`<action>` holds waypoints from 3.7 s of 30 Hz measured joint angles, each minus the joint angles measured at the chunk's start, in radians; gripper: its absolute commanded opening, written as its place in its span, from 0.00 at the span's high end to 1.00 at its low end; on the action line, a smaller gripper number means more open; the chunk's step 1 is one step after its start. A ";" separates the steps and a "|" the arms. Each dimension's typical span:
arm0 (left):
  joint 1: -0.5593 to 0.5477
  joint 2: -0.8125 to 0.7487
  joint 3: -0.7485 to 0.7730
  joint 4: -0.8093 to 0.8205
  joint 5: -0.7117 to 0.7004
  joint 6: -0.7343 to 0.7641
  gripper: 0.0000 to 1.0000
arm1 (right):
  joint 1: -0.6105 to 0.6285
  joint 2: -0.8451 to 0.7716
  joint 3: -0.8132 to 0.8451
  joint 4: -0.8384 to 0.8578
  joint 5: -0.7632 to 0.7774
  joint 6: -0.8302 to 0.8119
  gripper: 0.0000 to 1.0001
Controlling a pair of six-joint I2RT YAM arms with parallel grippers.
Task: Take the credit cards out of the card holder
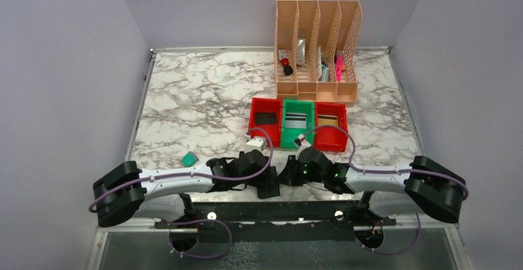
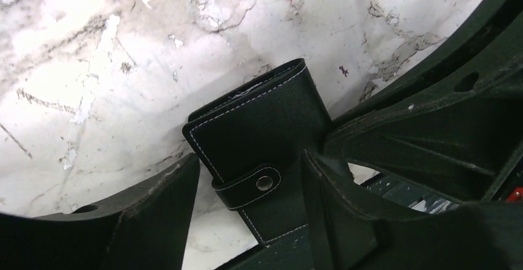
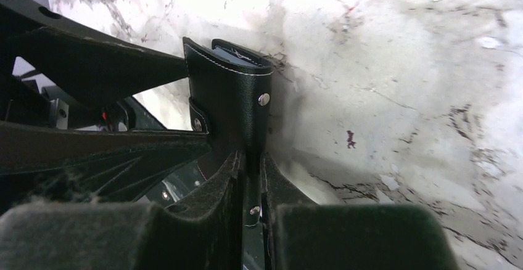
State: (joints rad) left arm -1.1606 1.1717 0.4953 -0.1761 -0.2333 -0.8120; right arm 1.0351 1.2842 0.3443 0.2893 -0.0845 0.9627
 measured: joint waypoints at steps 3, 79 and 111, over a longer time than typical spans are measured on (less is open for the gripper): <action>0.001 0.062 0.075 -0.053 -0.003 0.034 0.45 | 0.000 -0.039 -0.010 -0.034 0.049 0.024 0.92; 0.012 0.220 0.252 -0.219 -0.103 0.132 0.66 | 0.000 -0.187 -0.076 -0.161 0.252 0.170 0.97; 0.033 0.103 0.061 0.078 0.166 0.275 0.69 | -0.010 -0.045 -0.122 0.142 0.101 0.083 0.64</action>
State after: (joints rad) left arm -1.1278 1.2751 0.5568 -0.0978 -0.0673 -0.5373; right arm 1.0256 1.2392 0.2226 0.4309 0.0162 1.0454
